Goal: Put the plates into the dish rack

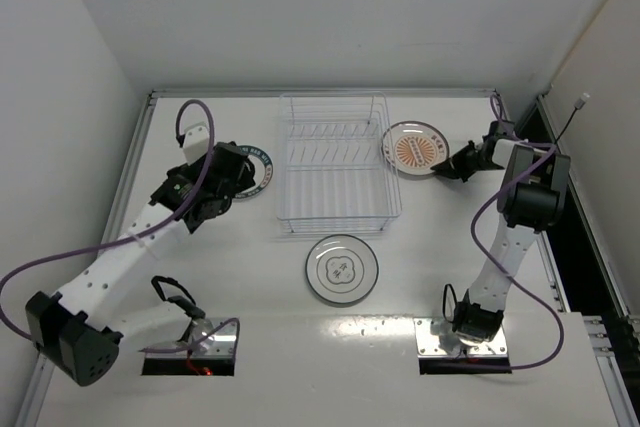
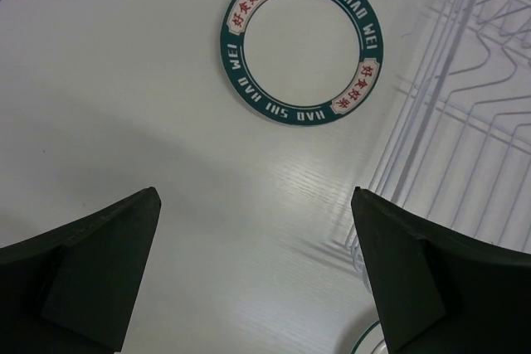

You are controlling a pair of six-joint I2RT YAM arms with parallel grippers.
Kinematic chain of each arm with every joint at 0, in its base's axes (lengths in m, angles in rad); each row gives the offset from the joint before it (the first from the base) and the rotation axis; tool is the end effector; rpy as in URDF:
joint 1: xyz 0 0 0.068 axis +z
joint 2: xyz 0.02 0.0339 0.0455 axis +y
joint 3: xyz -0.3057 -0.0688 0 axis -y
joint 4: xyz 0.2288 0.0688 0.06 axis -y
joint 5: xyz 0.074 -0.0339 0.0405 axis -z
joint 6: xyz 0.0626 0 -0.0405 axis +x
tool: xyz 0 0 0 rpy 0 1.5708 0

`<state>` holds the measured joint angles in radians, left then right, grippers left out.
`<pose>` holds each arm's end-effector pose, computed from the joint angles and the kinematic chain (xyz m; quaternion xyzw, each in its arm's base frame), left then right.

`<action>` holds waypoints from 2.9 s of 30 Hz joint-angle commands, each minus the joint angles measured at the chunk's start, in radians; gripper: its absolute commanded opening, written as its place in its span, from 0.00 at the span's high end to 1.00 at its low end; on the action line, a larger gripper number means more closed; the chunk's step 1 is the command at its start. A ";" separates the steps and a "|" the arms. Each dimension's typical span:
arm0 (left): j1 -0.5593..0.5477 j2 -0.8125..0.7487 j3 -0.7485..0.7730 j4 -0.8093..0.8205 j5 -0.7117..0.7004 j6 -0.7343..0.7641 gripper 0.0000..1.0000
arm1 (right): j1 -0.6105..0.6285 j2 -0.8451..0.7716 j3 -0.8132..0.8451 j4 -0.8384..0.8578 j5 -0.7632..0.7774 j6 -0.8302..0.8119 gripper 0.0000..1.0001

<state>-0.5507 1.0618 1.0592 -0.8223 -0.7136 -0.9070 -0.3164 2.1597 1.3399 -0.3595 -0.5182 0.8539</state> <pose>0.1768 -0.0605 0.3507 -0.2799 0.8362 0.0152 0.4713 0.4266 -0.1071 0.1227 0.4821 0.8179 0.2922 0.1145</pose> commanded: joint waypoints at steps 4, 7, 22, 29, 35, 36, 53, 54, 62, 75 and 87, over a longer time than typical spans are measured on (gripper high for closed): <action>0.077 0.127 0.099 0.069 0.084 0.080 0.00 | 0.002 0.014 0.031 0.008 0.095 0.002 1.00; 0.077 0.139 0.122 0.080 0.114 0.089 0.00 | 0.005 -0.040 0.155 -0.108 0.219 -0.001 1.00; 0.077 0.211 0.027 0.204 -0.052 0.083 0.00 | 0.256 -0.141 0.797 -0.529 0.751 -0.315 1.00; 0.077 0.230 0.018 0.249 -0.101 0.092 0.00 | 0.436 -0.204 0.768 -0.556 0.856 -0.383 1.00; 0.077 0.202 -0.027 0.239 -0.063 0.074 0.00 | 0.493 -0.186 0.791 -0.588 0.886 -0.418 1.00; 0.077 0.202 -0.027 0.239 -0.063 0.074 0.00 | 0.493 -0.185 0.791 -0.588 0.896 -0.418 1.00; 0.077 0.193 -0.027 0.221 -0.054 0.083 0.00 | 0.577 -0.308 0.831 -0.611 1.037 -0.478 1.00; 0.077 0.193 -0.027 0.221 -0.053 0.083 0.00 | 0.588 -0.308 0.806 -0.611 1.037 -0.478 1.00; 0.077 0.202 -0.018 0.230 -0.064 0.094 0.00 | 0.651 -0.258 0.725 -0.592 1.023 -0.478 1.00; 0.077 0.202 -0.008 0.239 -0.083 0.123 0.00 | 0.651 -0.098 0.809 -0.630 1.066 -0.467 1.00; 0.077 0.202 -0.008 0.249 -0.104 0.154 0.00 | 0.642 -0.123 0.855 -0.630 1.100 -0.467 1.00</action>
<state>-0.4824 1.2835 1.0309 -0.6018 -0.7925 -0.7696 0.3325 2.0350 2.1509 -0.9970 0.5220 0.3935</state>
